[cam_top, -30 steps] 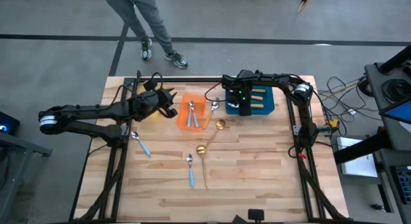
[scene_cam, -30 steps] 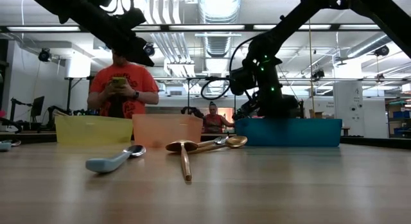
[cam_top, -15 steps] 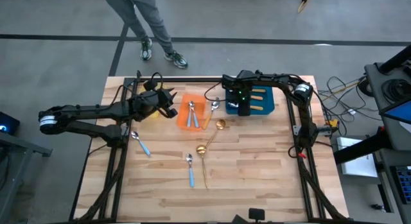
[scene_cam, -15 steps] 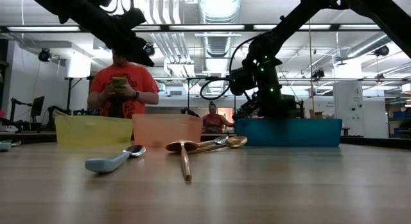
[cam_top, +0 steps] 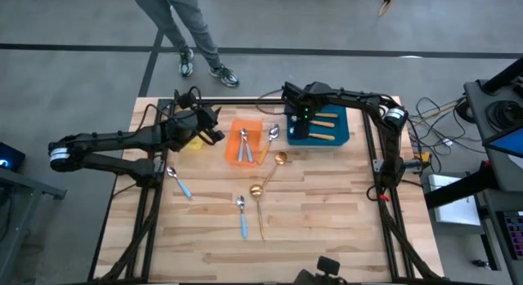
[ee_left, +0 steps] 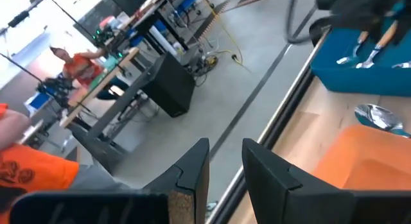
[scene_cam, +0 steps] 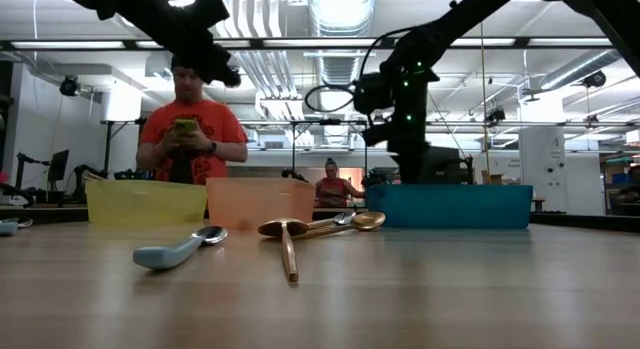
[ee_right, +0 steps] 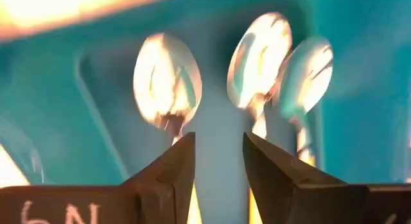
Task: Sort silverware by color (type)
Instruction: Put the yellow spoon into the blue bin
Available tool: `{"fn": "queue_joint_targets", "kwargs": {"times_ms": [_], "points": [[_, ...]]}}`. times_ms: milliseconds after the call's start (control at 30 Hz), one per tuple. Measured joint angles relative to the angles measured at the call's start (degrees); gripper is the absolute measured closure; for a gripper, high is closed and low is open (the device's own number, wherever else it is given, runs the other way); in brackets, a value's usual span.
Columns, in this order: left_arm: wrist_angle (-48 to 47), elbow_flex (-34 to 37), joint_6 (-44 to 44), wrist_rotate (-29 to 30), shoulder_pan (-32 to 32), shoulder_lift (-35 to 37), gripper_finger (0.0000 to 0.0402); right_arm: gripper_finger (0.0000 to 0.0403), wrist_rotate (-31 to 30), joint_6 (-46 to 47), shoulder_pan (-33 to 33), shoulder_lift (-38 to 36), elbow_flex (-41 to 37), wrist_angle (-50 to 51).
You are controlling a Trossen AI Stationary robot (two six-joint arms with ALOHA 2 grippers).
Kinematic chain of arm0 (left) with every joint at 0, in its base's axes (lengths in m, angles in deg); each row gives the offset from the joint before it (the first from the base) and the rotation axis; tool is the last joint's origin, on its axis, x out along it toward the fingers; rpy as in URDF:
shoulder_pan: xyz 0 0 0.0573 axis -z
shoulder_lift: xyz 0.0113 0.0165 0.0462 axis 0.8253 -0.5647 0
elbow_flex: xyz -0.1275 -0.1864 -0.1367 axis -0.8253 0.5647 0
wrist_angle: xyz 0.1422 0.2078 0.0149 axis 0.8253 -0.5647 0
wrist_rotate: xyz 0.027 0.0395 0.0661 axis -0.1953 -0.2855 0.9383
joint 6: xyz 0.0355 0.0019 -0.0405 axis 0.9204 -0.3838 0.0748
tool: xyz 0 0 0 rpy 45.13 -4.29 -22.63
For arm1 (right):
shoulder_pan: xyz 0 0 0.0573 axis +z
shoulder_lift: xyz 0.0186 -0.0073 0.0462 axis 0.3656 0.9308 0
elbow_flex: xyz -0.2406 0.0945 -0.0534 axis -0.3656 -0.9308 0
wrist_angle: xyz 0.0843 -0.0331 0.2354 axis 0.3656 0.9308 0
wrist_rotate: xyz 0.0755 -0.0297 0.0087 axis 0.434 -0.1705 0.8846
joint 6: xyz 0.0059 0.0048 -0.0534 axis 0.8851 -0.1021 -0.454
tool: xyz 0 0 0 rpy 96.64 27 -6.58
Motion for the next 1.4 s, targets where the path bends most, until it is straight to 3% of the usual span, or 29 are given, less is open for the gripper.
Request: {"fn": "queue_joint_targets", "kwargs": {"times_ms": [200, 500, 600, 800, 900, 1033, 1400], "points": [[-1.0, 0.3, -0.3, -0.1, -3.4, 2.8, 0.0326, 0.0316, 1.8, 5.2, -2.8, -0.4, -0.1, -7.7], [-6.6, 0.3, -4.1, -1.6, -6.3, 8.2, 0.0326, 0.0375, 1.8, 26.7, -3.8, -0.4, -2.1, -10.1], [-6.6, 0.4, -4.2, -8.6, -6.6, 10.5, 0.0326, 0.0386, 1.0, 31.8, -3.2, -0.4, -2.5, -11.3], [-7.0, 0.4, -2.0, -35.2, -9.3, 14.2, 0.0326, 0.0390, -3.8, 38.4, -2.5, -0.4, -3.4, -15.3], [-7.1, 0.4, 0.3, -42.0, -10.7, 14.8, 0.0326, 0.0390, -3.9, 40.0, -2.3, -0.4, -3.5, -15.3], [-5.5, 0.4, 3.6, -41.1, -11.5, 14.4, 0.0326, 0.0390, -3.8, 40.0, -1.8, -0.4, -3.5, -15.3], [3.7, 0.4, 13.2, -22.2, -11.7, 7.3, 0.0326, 0.0390, -3.8, 40.6, -1.7, -0.4, -3.5, -16.0]]}}
